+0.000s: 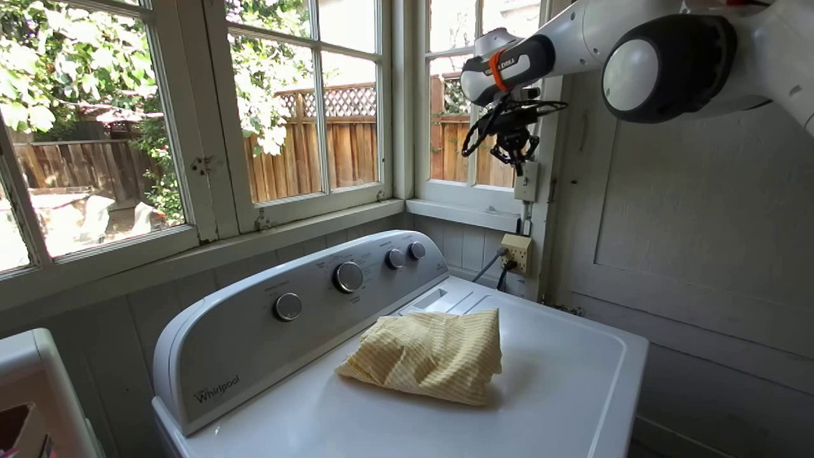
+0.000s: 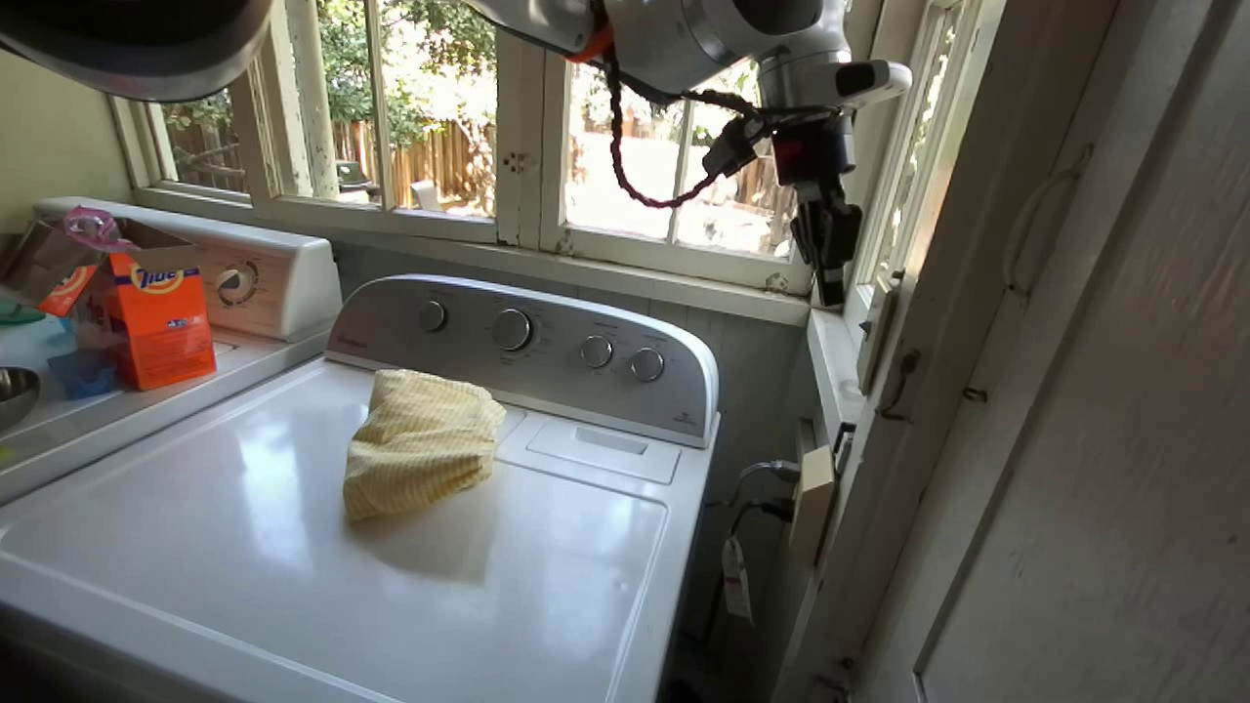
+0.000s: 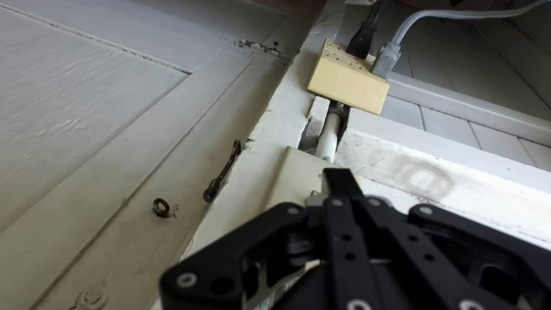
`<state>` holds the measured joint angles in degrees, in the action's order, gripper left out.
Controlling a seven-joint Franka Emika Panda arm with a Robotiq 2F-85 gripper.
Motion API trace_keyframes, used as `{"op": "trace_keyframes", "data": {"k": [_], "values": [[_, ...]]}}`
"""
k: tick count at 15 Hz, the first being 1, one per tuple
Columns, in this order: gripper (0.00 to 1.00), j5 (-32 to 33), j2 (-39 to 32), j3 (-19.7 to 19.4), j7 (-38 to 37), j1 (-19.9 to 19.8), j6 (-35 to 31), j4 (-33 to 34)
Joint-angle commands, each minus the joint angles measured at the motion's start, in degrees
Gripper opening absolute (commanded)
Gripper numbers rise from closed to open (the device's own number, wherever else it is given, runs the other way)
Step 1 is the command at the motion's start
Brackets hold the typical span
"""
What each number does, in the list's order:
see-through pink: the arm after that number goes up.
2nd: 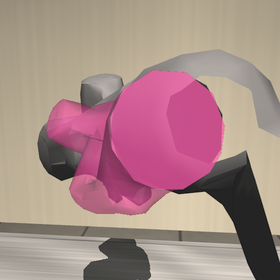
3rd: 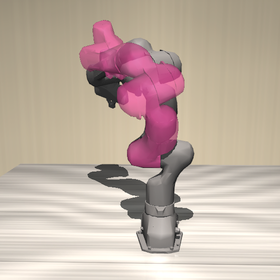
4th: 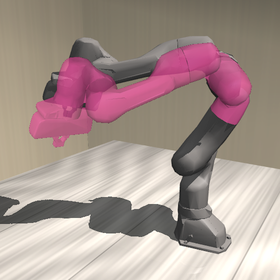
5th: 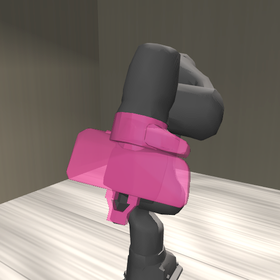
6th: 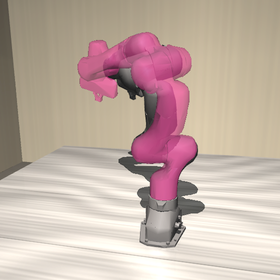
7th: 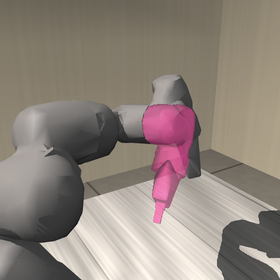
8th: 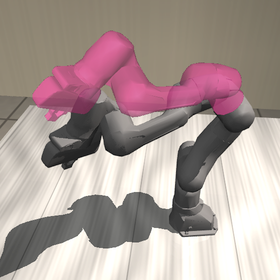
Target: Turn off the switch
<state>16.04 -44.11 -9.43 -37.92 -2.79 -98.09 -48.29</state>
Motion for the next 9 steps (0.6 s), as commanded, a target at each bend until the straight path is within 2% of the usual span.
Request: {"op": "trace_keyframes", "data": {"k": [1, 9], "values": [[0.00, -0.04, -2.61, -0.53, -1.61, -0.45, -0.58, 2.55], [0.00, -0.35, -3.25, -0.68, -2.06, -0.82, -0.81, 3.66]]}}
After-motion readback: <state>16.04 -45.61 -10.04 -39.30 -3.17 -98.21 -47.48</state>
